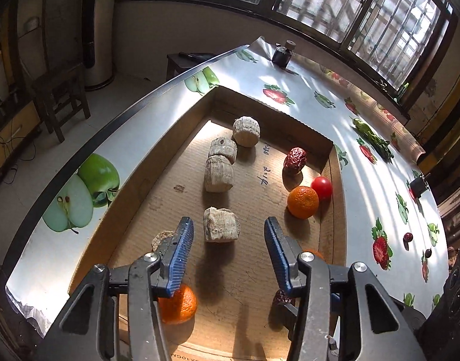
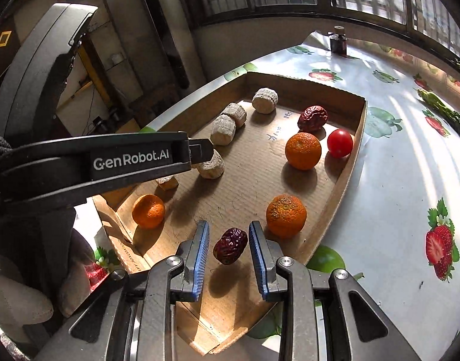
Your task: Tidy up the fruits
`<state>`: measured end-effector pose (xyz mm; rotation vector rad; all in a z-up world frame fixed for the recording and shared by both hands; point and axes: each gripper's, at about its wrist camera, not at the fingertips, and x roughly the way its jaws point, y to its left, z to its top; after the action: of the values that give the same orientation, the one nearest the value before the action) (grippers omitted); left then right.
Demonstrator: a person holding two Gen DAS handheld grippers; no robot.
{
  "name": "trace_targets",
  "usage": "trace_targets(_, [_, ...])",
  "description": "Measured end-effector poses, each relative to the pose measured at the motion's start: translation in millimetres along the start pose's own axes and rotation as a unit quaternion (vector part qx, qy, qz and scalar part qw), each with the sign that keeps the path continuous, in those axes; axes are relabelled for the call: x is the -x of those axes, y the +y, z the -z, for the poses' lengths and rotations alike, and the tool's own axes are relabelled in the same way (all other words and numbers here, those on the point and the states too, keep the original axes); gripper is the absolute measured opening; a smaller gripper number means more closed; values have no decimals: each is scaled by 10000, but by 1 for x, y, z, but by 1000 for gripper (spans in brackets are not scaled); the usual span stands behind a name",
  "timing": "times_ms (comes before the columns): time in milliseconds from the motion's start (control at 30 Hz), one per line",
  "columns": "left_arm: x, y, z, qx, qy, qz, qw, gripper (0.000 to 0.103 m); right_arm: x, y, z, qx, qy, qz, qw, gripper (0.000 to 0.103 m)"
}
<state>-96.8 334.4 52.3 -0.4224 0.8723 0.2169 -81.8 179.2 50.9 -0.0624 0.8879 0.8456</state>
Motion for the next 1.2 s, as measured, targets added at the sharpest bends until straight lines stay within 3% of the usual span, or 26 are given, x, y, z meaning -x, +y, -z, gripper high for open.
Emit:
trace_targets(33, [3,-1,0,0,-38,11,10000,55,3,0,0,-8,-40,8,10000,41])
trace_targets(167, [18,-4,1,-30,-254,-45,9997,61,20,-5,-2,-140,-253,67,9996,42])
trace_targets(300, [42,-15,6,-199,-868,-755,9932,68,47,-14,2,-398,-578,332,9970,42])
trace_targets(467, [87,-29,16,-291,-2061,-1605,9648,94,75,-36,17,-978,-897,715,9886,42])
trace_targets(533, [105,-37,21,-317,-2470,-1777,9520,102,83,-42,24,-1166,-948,782,9855,43])
trace_targets(600, [119,-43,26,-290,-2722,-1815,9445,103,88,-47,29,-1273,-987,828,9835,43])
trace_targets(767, [129,-48,33,-115,-2681,-1545,9508,103,96,-50,40,-1367,-980,890,9817,43])
trace_targets(867, [128,-55,37,-210,-2569,-1573,9533,103,101,-50,45,-1370,-1017,905,9812,43])
trace_targets(1133, [122,-69,52,-363,-2615,-2078,9419,103,108,-47,51,-1250,-1134,1163,9788,47])
trace_targets(1200, [120,-71,54,-436,-2581,-2073,9426,103,109,-46,51,-1223,-1148,1221,9783,48])
